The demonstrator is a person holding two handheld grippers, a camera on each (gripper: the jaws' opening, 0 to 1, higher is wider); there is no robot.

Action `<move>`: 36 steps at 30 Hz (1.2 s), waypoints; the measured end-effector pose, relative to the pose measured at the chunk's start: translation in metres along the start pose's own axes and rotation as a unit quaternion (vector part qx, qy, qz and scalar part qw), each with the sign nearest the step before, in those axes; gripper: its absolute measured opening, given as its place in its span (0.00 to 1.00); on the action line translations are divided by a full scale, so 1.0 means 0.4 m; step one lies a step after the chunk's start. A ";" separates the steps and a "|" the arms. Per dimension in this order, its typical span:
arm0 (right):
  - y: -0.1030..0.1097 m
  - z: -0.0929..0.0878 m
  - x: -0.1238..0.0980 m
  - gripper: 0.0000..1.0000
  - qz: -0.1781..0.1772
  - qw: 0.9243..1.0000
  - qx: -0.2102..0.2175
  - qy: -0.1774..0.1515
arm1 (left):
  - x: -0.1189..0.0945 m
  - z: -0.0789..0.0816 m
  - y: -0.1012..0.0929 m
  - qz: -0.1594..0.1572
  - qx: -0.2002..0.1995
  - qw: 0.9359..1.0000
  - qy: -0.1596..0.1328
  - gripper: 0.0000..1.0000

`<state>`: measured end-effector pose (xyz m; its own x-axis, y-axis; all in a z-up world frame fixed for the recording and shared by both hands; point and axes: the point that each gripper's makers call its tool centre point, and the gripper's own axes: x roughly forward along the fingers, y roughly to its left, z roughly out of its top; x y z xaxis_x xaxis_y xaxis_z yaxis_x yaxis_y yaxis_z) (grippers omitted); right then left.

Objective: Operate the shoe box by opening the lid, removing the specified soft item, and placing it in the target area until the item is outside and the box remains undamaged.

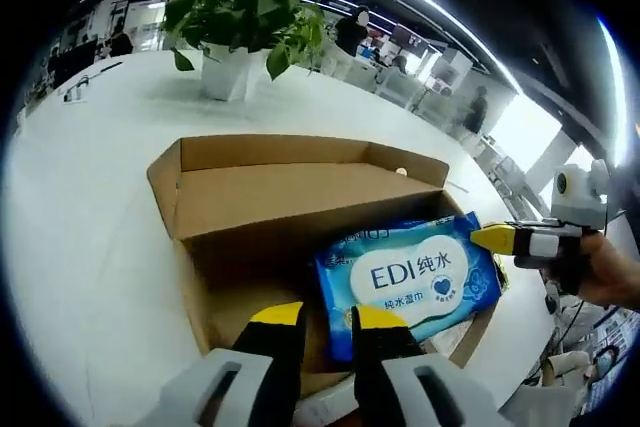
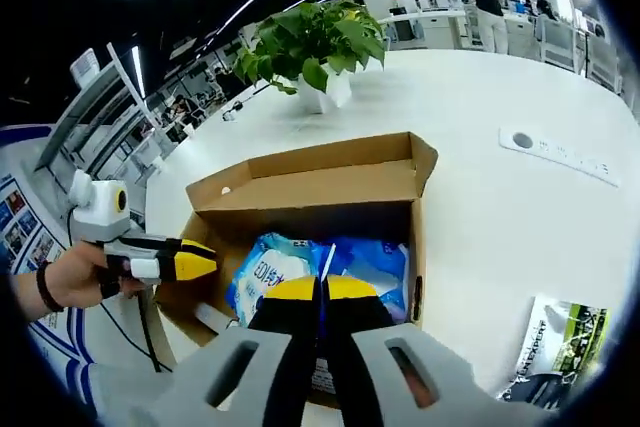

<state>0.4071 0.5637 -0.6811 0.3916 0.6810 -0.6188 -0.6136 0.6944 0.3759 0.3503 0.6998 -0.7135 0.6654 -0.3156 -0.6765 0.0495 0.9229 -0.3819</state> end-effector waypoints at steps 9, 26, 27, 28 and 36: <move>-0.022 -0.013 -0.015 0.00 -0.003 1.000 0.018 -0.006 | 0.057 -0.015 -0.024 -0.011 0.015 0.999 0.040 0.20; -0.054 -0.027 -0.005 0.00 0.006 0.999 0.035 -0.011 | 0.108 -0.045 -0.028 -0.027 -0.007 0.995 0.097 0.16; -0.054 -0.027 -0.005 0.00 0.007 0.999 0.036 -0.012 | 0.110 -0.047 -0.035 -0.038 -0.029 0.994 0.102 0.14; -0.053 -0.027 -0.005 0.00 0.007 0.999 0.038 -0.013 | 0.113 -0.047 -0.037 -0.047 -0.041 0.993 0.104 0.12; -0.053 -0.027 -0.004 0.00 0.006 0.999 0.049 -0.014 | 0.103 -0.048 -0.046 -0.042 -0.049 0.993 0.098 0.02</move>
<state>0.4121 0.5455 -0.6955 0.4041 0.6948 -0.5950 -0.5496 0.7044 0.4492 0.3625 0.6655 -0.7463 0.5040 -0.4361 -0.7455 0.0188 0.8685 -0.4953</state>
